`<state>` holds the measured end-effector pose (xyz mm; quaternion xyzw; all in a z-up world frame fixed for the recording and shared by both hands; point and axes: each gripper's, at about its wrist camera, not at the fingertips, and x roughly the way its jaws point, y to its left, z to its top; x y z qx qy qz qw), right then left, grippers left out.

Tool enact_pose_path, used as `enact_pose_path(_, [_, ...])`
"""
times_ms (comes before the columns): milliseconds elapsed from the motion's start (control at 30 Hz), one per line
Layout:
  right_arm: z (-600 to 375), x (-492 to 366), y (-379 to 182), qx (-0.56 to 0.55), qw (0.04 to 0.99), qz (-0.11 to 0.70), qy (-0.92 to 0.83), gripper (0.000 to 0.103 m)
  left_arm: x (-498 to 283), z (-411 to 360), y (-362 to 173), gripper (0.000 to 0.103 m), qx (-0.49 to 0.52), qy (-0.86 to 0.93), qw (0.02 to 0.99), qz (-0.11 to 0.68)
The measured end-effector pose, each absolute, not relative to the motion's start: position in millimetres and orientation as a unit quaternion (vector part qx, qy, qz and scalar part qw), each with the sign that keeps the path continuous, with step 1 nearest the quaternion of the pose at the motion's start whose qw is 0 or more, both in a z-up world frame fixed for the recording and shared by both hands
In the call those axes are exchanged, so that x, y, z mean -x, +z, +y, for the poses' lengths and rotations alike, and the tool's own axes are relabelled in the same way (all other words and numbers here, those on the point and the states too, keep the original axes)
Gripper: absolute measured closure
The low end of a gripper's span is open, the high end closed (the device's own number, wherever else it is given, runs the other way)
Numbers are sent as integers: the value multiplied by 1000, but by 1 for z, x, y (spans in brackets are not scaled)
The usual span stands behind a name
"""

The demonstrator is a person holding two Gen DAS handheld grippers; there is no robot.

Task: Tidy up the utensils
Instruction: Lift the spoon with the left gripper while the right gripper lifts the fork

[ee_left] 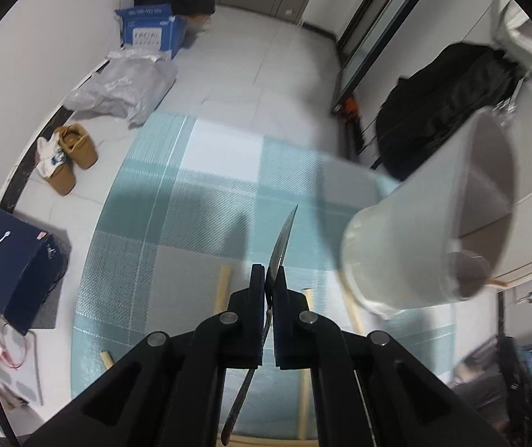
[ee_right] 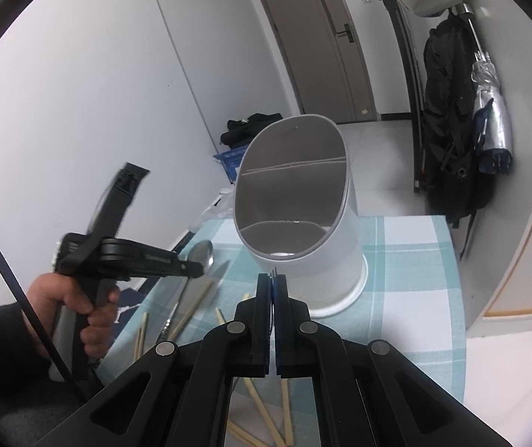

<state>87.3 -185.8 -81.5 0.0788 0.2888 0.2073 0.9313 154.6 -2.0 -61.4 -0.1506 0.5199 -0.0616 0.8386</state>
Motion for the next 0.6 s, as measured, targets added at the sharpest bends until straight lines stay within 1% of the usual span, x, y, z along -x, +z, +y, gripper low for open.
enact_pose_path(200, [-187, -76, -58, -63, 943, 252, 210, 102, -132, -3, -13, 103, 199, -115, 872, 432])
enact_pose_path(367, [-189, -70, -34, -60, 949, 227, 212, 102, -118, -15, 30, 103, 210, -164, 896, 355])
enact_pose_path(433, [-191, -71, -20, -61, 950, 219, 214, 102, -116, -22, 50, 103, 212, -183, 905, 321])
enact_pose_path(600, [-198, -82, 23, -33, 958, 191, 210, 102, -121, -27, 78, 103, 221, -206, 917, 261])
